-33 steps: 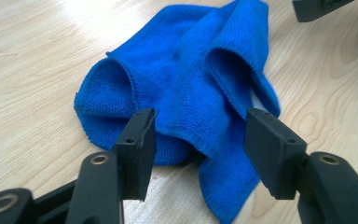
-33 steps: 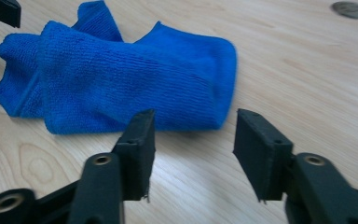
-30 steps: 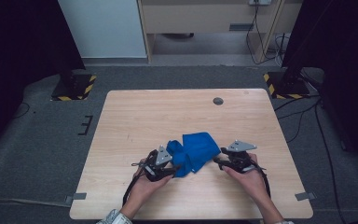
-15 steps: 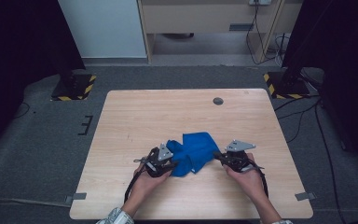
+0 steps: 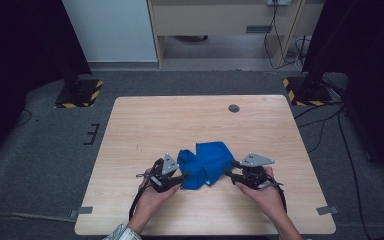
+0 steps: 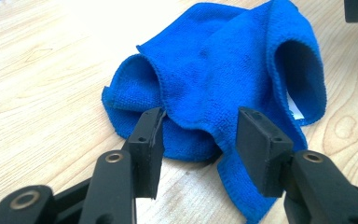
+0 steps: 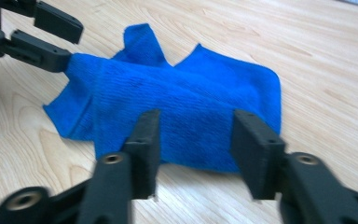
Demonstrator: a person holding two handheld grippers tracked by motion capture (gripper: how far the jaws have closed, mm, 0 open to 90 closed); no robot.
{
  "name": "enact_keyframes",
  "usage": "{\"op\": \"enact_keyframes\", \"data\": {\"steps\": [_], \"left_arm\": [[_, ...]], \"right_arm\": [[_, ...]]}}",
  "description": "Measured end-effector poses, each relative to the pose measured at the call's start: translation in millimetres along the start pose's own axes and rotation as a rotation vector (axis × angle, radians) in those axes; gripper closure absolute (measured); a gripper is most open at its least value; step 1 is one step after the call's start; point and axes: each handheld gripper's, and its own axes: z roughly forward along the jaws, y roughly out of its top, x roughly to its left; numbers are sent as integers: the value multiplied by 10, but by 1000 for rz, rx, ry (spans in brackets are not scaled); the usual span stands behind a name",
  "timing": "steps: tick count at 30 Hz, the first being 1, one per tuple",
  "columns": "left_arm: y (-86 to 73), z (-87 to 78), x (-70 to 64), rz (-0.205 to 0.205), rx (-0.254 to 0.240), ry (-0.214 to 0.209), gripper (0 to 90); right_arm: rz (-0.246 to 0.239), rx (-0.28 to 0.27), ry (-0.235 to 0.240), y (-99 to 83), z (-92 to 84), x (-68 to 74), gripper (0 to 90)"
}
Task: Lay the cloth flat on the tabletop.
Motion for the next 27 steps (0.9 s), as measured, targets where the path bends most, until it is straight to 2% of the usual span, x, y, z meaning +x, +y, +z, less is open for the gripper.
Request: {"op": "enact_keyframes", "data": {"steps": [4,10,16,18,19,21,23,25,27], "left_arm": [[-1,12,2,-1,3,3,516],[7,-78,84,-38,-33,28,546],[-18,-126,180,-79,-47,49,558],[-31,-129,203,-86,-45,51,559],[-35,-128,209,-87,-44,52,560],[-41,-126,222,-91,-41,52,560],[-46,-127,233,-93,-41,55,559],[-49,-127,246,-96,-38,58,561],[-55,-120,258,-100,-33,59,566]], "right_arm": [[-28,-18,20,68,55,117,394],[-84,-16,69,191,223,307,309],[-138,16,86,317,395,447,310],[-155,24,74,359,442,456,377],[-165,45,71,377,474,450,468],[-181,98,93,394,504,431,643],[-177,119,98,406,484,400,796],[-158,113,88,409,411,345,842],[-135,106,83,384,312,270,844]]}}
